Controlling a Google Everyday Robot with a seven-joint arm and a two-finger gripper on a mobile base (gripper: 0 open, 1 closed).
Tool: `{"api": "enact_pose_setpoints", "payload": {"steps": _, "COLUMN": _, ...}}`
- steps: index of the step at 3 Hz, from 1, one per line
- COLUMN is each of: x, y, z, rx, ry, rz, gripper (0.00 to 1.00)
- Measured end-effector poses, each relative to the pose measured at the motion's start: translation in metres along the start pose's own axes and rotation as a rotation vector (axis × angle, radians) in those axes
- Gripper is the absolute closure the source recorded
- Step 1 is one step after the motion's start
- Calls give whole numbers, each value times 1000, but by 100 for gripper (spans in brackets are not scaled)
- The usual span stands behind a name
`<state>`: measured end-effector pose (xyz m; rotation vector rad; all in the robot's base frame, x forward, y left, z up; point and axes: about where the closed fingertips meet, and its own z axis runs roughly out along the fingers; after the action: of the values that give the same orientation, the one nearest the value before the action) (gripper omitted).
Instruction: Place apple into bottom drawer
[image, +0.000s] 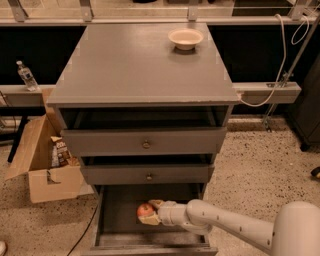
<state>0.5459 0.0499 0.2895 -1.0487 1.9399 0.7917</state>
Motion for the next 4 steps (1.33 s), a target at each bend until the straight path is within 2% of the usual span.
{"api": "enact_pose_setpoints", "payload": {"steps": 1, "x": 28, "y": -10, "z": 29, "rx": 41, "ry": -6, "rz": 43, "gripper": 78}}
{"api": "enact_pose_setpoints", "payload": {"steps": 2, "x": 45, "y": -18, "z": 44, "rx": 80, "ry": -9, "rz": 68, "gripper": 53}}
{"api": "enact_pose_setpoints", "payload": {"steps": 4, "x": 69, "y": -21, "z": 59, "rx": 96, "ry": -1, "rz": 103, "gripper": 7}}
